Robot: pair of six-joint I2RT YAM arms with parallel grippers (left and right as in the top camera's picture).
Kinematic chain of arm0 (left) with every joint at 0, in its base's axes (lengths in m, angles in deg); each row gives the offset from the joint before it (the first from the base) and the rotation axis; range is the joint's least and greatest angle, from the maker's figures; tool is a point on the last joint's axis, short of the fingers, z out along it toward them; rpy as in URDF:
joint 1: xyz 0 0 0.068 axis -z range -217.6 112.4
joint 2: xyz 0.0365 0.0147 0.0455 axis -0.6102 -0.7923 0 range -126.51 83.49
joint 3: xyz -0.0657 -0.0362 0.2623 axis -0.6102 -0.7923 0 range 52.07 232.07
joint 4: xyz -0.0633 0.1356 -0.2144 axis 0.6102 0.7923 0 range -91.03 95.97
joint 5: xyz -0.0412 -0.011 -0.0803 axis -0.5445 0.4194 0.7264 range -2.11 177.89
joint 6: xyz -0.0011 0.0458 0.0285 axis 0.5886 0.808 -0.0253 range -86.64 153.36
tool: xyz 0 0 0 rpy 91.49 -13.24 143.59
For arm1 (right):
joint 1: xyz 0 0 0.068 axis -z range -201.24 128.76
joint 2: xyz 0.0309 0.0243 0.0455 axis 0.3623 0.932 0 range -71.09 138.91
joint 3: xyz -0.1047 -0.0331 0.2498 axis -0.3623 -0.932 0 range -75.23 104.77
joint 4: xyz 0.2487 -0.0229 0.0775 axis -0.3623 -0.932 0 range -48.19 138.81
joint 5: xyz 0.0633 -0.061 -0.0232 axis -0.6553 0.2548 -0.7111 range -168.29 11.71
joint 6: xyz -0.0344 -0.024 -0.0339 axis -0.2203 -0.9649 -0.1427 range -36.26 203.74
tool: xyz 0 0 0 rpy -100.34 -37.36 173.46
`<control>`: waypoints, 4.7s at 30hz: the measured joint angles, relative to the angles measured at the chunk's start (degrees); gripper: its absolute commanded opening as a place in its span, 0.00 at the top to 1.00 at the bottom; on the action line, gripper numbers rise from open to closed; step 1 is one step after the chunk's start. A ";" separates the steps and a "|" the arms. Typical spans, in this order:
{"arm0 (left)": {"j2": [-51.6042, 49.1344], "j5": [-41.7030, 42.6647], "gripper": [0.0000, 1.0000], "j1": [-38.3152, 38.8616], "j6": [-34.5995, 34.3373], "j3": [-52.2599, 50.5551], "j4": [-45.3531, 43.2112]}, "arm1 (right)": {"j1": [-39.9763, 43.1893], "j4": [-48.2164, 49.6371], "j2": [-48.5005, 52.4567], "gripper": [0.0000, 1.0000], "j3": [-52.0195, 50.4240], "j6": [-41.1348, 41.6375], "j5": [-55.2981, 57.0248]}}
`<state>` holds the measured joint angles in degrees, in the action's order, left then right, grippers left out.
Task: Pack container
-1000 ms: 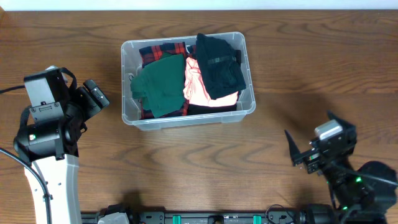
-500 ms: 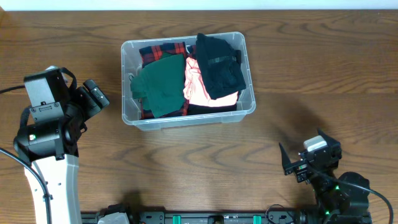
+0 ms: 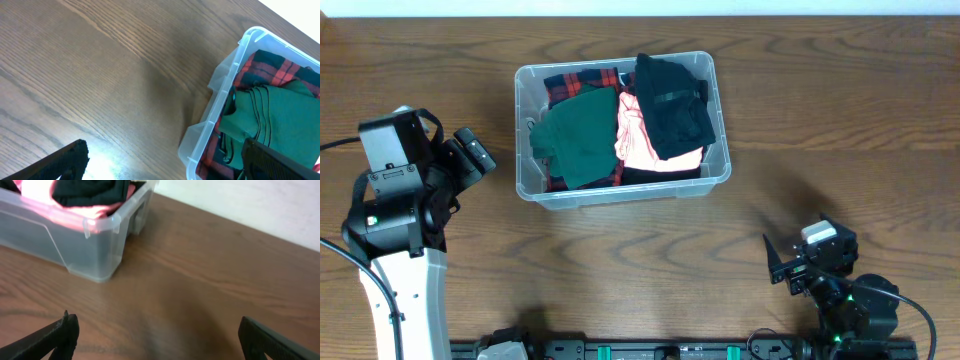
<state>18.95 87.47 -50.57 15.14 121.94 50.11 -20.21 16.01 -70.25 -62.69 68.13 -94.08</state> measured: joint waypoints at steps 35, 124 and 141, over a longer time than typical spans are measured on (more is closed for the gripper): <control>0.00 0.00 0.02 -0.02 0.00 0.00 0.00 | 0.00 0.46 0.00 0.01 -3.65 0.00 0.04; 62.51 -2.80 0.02 12.72 7.76 -67.60 -47.93 | 0.00 0.48 -0.13 0.01 -3.67 0.04 0.22; 62.69 -2.80 0.02 12.72 7.76 -67.67 -48.04 | 0.00 0.48 -0.13 0.01 -3.67 0.04 0.20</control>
<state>81.64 84.67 -37.85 22.90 54.27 2.06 -20.21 16.49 -70.38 -66.36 68.17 -93.89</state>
